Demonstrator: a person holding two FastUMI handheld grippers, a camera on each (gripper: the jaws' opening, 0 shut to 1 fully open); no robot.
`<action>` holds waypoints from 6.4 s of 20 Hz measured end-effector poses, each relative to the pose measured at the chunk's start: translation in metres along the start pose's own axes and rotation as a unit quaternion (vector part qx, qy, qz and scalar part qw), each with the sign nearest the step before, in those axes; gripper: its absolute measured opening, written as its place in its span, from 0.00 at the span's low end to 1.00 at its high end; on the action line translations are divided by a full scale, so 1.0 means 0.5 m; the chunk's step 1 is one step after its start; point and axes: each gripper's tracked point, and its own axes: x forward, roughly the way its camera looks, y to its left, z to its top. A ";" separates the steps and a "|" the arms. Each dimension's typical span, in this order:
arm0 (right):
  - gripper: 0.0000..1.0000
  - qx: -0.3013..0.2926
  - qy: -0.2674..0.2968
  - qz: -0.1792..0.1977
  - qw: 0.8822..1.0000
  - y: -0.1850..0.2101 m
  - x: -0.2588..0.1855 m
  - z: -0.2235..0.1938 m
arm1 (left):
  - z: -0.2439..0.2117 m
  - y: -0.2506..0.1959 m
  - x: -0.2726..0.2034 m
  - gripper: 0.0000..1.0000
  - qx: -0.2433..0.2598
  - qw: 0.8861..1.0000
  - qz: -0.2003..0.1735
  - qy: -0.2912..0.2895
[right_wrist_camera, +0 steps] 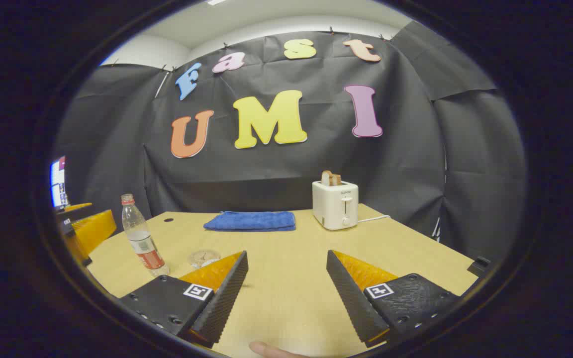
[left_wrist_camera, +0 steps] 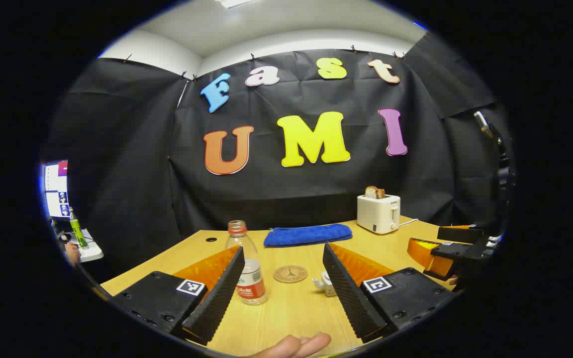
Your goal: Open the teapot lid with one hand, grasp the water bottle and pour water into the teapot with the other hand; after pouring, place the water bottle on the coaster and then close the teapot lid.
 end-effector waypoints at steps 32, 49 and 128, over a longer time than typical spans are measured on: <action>0.95 -0.049 0.020 0.051 0.997 0.191 0.117 -0.063 | -0.062 0.189 0.043 0.99 -0.031 0.997 0.055 0.040; 0.22 -0.008 0.061 0.071 0.996 0.264 0.208 -0.117 | -0.111 0.239 0.054 1.00 -0.046 0.993 0.075 0.077; 0.00 0.006 -0.024 0.045 0.999 -0.060 -0.005 -0.070 | -0.169 0.047 0.162 0.77 0.378 0.921 -0.014 0.094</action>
